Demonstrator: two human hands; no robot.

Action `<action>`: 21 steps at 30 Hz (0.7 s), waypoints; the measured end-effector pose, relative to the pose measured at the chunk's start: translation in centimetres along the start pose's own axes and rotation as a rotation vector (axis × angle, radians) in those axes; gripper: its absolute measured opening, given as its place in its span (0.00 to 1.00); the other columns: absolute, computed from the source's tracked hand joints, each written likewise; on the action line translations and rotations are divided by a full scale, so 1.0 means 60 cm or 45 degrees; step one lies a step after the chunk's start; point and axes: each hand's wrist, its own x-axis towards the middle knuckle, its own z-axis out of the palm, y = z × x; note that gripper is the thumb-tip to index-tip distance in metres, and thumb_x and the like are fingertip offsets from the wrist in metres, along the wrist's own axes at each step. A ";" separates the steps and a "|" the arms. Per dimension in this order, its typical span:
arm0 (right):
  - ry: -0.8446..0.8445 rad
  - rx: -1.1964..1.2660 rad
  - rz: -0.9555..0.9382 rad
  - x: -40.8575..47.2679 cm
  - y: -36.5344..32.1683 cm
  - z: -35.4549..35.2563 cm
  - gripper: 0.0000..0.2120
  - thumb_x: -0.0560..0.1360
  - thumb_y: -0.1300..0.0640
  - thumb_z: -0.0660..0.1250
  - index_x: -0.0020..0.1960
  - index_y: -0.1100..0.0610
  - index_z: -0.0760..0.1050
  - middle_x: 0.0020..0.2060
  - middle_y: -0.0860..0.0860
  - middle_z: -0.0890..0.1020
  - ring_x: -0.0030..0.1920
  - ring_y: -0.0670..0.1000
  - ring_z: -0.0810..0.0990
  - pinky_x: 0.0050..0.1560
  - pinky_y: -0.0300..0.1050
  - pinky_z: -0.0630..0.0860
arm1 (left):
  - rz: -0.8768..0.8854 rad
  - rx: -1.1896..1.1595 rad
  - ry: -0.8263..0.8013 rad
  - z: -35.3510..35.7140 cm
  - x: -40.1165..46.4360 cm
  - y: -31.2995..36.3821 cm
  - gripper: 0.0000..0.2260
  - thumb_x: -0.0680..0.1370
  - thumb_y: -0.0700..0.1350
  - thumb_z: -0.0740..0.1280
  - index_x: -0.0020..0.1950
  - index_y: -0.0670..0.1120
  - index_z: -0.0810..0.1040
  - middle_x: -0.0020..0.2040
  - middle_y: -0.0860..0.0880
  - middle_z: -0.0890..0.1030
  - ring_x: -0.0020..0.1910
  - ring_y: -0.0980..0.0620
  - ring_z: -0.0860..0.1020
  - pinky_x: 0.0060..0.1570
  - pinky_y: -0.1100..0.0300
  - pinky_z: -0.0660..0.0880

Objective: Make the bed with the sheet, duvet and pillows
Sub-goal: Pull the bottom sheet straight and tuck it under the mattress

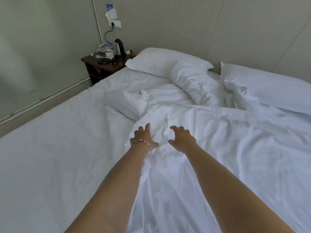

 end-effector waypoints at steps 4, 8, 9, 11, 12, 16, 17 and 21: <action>0.090 0.023 -0.019 0.098 0.001 0.018 0.36 0.75 0.47 0.66 0.76 0.42 0.51 0.74 0.50 0.61 0.73 0.56 0.60 0.61 0.56 0.71 | -0.052 0.081 0.155 0.014 0.084 -0.026 0.49 0.68 0.62 0.72 0.76 0.60 0.41 0.77 0.47 0.50 0.76 0.41 0.48 0.67 0.37 0.61; 0.064 -0.127 -0.050 0.191 0.008 0.033 0.51 0.69 0.41 0.73 0.76 0.35 0.38 0.78 0.48 0.40 0.78 0.57 0.38 0.71 0.68 0.53 | -0.122 0.070 0.012 0.043 0.141 -0.043 0.62 0.60 0.66 0.76 0.71 0.63 0.26 0.77 0.47 0.34 0.77 0.38 0.45 0.69 0.33 0.56; 0.061 -0.182 -0.059 0.211 0.011 0.040 0.55 0.66 0.39 0.74 0.75 0.35 0.34 0.77 0.47 0.35 0.77 0.57 0.35 0.71 0.70 0.50 | -0.119 0.016 -0.036 0.061 0.150 -0.050 0.65 0.59 0.65 0.77 0.68 0.65 0.22 0.76 0.48 0.31 0.76 0.38 0.52 0.68 0.36 0.62; 0.083 -0.299 -0.091 0.247 0.019 0.054 0.64 0.61 0.35 0.75 0.73 0.37 0.26 0.75 0.48 0.28 0.76 0.58 0.30 0.71 0.71 0.47 | -0.113 -0.165 -0.096 0.110 0.153 -0.058 0.68 0.56 0.64 0.79 0.65 0.65 0.19 0.77 0.46 0.41 0.70 0.41 0.67 0.63 0.45 0.72; 0.100 -0.373 -0.115 0.264 0.025 0.058 0.67 0.58 0.33 0.76 0.72 0.38 0.23 0.74 0.49 0.26 0.75 0.58 0.29 0.71 0.71 0.45 | -0.127 -0.215 -0.111 0.140 0.147 -0.060 0.69 0.56 0.64 0.79 0.67 0.62 0.20 0.75 0.45 0.52 0.66 0.43 0.72 0.60 0.49 0.74; 0.109 -0.645 -0.183 0.327 0.054 0.056 0.74 0.52 0.30 0.76 0.69 0.42 0.17 0.77 0.51 0.33 0.77 0.58 0.33 0.71 0.70 0.36 | -0.209 -0.152 -0.063 0.244 0.135 -0.074 0.56 0.65 0.68 0.71 0.77 0.51 0.37 0.67 0.50 0.73 0.62 0.47 0.76 0.58 0.56 0.73; 0.084 -0.659 -0.186 0.338 0.059 0.056 0.75 0.51 0.30 0.76 0.69 0.43 0.17 0.79 0.52 0.44 0.78 0.58 0.40 0.71 0.69 0.36 | -0.232 -0.188 -0.060 0.255 0.139 -0.082 0.53 0.66 0.68 0.70 0.77 0.51 0.39 0.66 0.50 0.74 0.62 0.47 0.76 0.57 0.56 0.73; 0.057 -0.666 -0.216 0.335 0.065 0.101 0.71 0.54 0.33 0.77 0.73 0.43 0.24 0.64 0.50 0.72 0.64 0.56 0.72 0.72 0.63 0.52 | -0.238 -0.342 -0.108 0.271 0.161 -0.102 0.52 0.66 0.66 0.71 0.77 0.54 0.40 0.67 0.50 0.74 0.63 0.47 0.76 0.59 0.56 0.73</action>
